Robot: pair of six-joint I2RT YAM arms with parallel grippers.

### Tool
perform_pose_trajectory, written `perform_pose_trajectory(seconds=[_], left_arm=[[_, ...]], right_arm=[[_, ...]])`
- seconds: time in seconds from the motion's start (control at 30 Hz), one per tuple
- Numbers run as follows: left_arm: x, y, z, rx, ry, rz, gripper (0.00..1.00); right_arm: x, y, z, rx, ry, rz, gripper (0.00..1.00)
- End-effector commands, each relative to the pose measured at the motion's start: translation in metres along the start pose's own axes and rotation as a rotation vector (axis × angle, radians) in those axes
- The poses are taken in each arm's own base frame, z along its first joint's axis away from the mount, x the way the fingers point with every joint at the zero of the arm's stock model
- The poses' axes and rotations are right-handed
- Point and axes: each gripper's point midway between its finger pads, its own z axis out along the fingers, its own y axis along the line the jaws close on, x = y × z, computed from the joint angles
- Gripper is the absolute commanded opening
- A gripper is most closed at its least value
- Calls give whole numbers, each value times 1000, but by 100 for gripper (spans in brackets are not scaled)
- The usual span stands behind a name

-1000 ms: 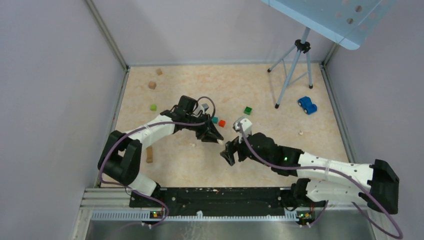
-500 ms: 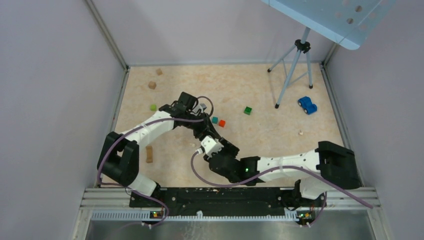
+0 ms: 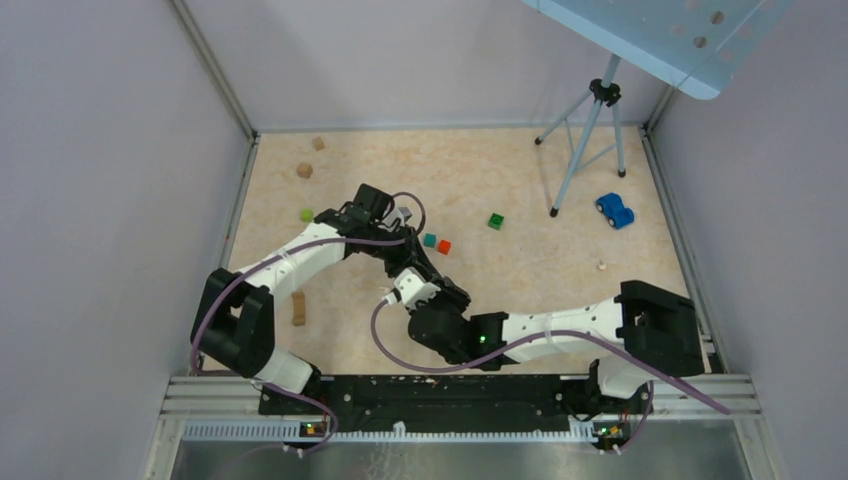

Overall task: Insert the wireless bluetooth earbuds into the charging case
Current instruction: Pass from the left arm to the right

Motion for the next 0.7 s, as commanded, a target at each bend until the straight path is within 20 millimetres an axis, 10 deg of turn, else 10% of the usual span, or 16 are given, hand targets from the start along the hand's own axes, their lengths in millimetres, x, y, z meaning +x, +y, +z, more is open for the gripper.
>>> perform_pose_trajectory(seconds=[0.0,0.23,0.4,0.67], left_arm=[[6,-14,-12,47,-14,54,0],[11,-9,-11,55,-2,48,0],[9,-15,-15,73,-13,80,4],[12,-27,-27,105,-56,176,51]], right_arm=[[-18,1,3,17,-37,53,37],[-18,1,5,22,-33,61,0],[-15,0,4,23,-25,58,0],[-4,-8,1,-3,-17,102,0]])
